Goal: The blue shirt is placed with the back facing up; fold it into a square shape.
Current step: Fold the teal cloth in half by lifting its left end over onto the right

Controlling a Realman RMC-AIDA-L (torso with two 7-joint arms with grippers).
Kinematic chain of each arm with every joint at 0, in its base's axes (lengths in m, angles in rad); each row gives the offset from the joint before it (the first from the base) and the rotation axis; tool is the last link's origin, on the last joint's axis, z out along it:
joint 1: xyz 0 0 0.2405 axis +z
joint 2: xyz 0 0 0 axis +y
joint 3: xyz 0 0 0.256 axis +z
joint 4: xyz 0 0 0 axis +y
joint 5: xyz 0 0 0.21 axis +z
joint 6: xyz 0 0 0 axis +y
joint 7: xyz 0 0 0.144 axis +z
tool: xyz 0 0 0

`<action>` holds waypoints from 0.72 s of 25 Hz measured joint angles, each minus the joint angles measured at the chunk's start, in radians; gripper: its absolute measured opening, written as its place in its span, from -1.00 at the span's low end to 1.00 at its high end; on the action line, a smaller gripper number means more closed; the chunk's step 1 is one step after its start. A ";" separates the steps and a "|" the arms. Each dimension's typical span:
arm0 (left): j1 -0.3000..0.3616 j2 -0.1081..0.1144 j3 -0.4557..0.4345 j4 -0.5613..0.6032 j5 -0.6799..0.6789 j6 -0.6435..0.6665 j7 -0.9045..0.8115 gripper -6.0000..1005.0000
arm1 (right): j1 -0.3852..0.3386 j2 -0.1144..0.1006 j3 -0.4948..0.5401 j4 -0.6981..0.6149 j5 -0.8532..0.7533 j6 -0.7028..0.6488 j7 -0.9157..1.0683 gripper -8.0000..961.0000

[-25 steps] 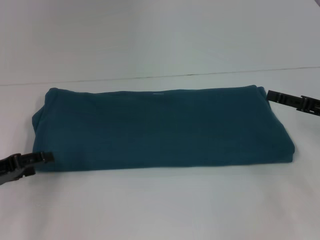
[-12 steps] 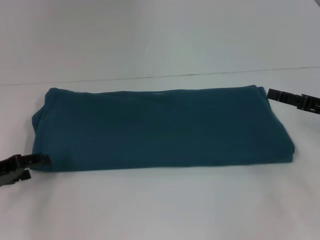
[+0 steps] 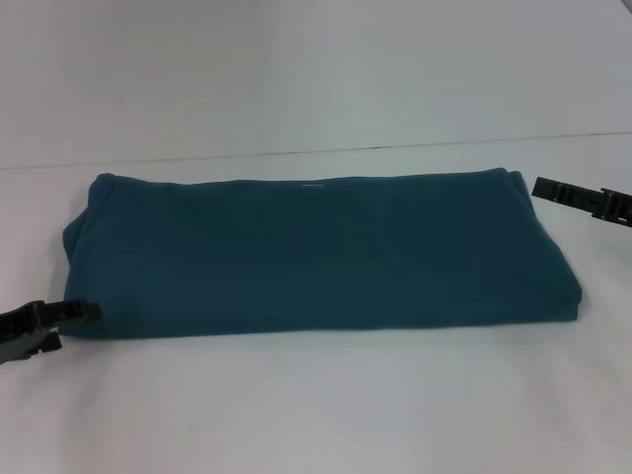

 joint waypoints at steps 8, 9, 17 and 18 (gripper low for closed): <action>-0.012 0.002 0.012 -0.023 0.000 -0.019 0.000 0.69 | 0.000 0.000 0.005 0.000 0.000 -0.004 0.000 0.49; -0.014 0.003 0.017 -0.027 0.000 -0.023 0.000 0.69 | 0.000 0.000 0.005 0.000 0.000 -0.004 0.000 0.49; -0.029 0.006 0.023 -0.037 -0.001 -0.034 -0.002 0.69 | 0.000 0.000 0.006 0.000 0.000 -0.007 0.000 0.49; -0.031 0.006 0.023 -0.039 -0.003 -0.035 -0.001 0.69 | 0.000 0.000 0.006 0.000 0.000 -0.007 0.000 0.49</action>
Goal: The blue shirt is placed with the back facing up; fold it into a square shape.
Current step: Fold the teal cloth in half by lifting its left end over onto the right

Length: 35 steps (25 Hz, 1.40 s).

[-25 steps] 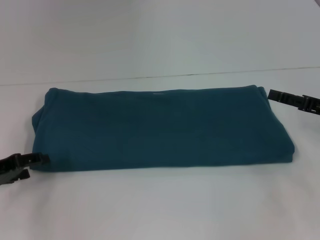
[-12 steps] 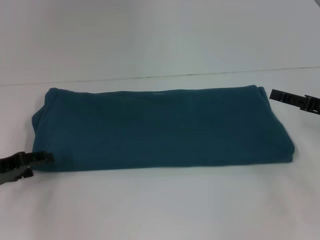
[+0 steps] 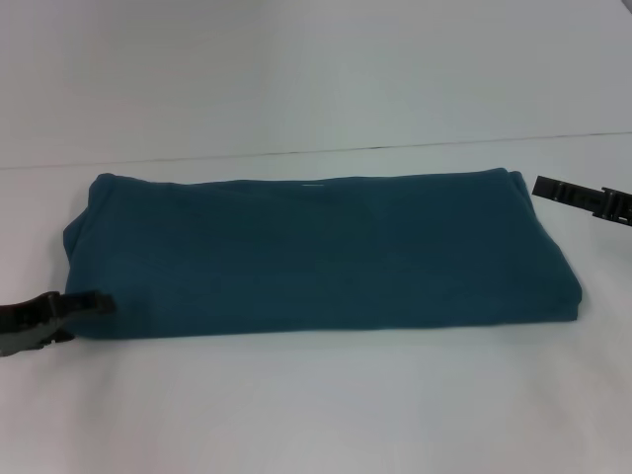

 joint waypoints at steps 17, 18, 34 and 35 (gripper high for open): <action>-0.028 0.000 0.000 -0.023 -0.007 -0.046 0.017 0.69 | 0.001 0.000 0.000 0.000 0.000 0.006 0.000 0.49; -0.028 0.000 0.000 -0.023 -0.007 -0.050 0.017 0.69 | 0.001 0.000 0.000 0.000 0.000 0.006 -0.001 0.49; -0.032 -0.001 0.026 -0.023 -0.003 -0.053 0.017 0.68 | 0.004 0.000 0.000 0.000 0.001 0.007 -0.003 0.49; -0.033 -0.001 0.026 -0.023 -0.005 -0.052 0.018 0.68 | 0.005 0.000 0.000 0.000 0.002 0.007 -0.003 0.49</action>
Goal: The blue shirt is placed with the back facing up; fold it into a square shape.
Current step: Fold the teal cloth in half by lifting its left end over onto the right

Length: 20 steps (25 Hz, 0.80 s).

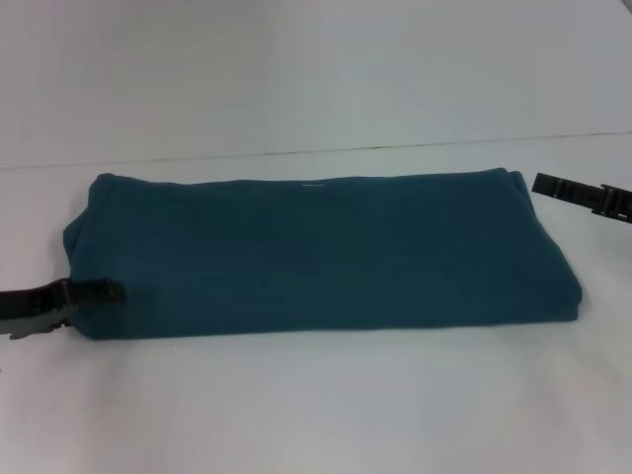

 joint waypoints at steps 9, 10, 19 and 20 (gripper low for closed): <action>-0.002 0.001 0.000 0.000 -0.001 -0.020 0.031 0.59 | 0.000 0.000 0.000 0.000 0.000 -0.001 0.000 0.49; -0.001 0.001 0.000 0.000 -0.002 -0.024 0.043 0.57 | 0.000 0.000 0.000 0.000 0.000 -0.001 0.000 0.49; -0.001 0.000 0.012 -0.001 0.005 -0.044 0.062 -0.01 | 0.000 0.000 0.000 0.000 0.004 -0.005 0.000 0.49; -0.001 0.000 0.016 -0.001 0.005 -0.044 0.060 -0.06 | -0.001 0.000 0.000 0.000 0.006 -0.006 0.000 0.49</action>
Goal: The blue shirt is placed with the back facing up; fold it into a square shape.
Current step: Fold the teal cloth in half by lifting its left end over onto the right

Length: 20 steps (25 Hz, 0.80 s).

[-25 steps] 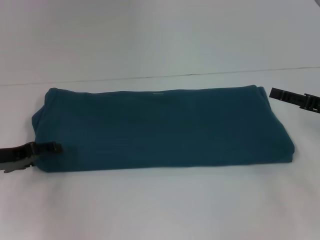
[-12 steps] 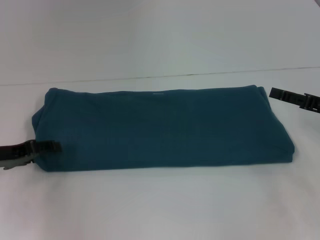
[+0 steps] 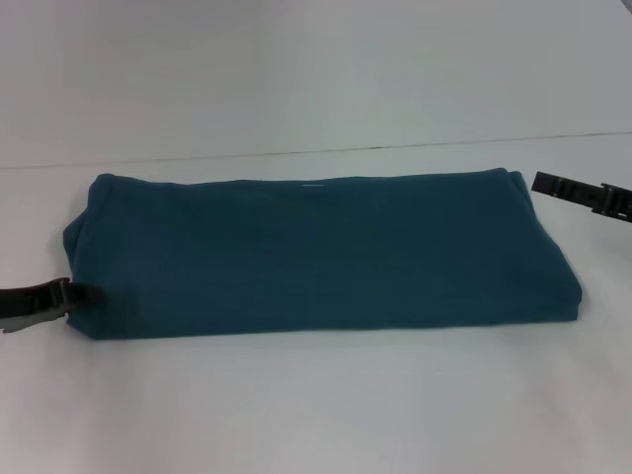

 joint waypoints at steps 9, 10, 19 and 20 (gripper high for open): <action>0.003 0.000 0.002 0.000 0.001 -0.001 0.001 -0.56 | -0.003 0.000 -0.001 0.000 0.004 -0.003 0.000 0.49; 0.003 0.000 0.002 0.000 0.001 -0.001 0.002 -0.63 | -0.003 0.000 -0.001 0.000 0.005 -0.003 0.000 0.49; 0.008 0.002 -0.002 0.006 0.001 0.001 0.005 -0.98 | -0.004 0.001 -0.001 0.001 0.005 -0.003 -0.008 0.49; 0.009 0.002 -0.002 0.006 0.001 0.001 0.005 -0.98 | -0.004 0.001 -0.001 0.001 0.005 -0.003 -0.009 0.49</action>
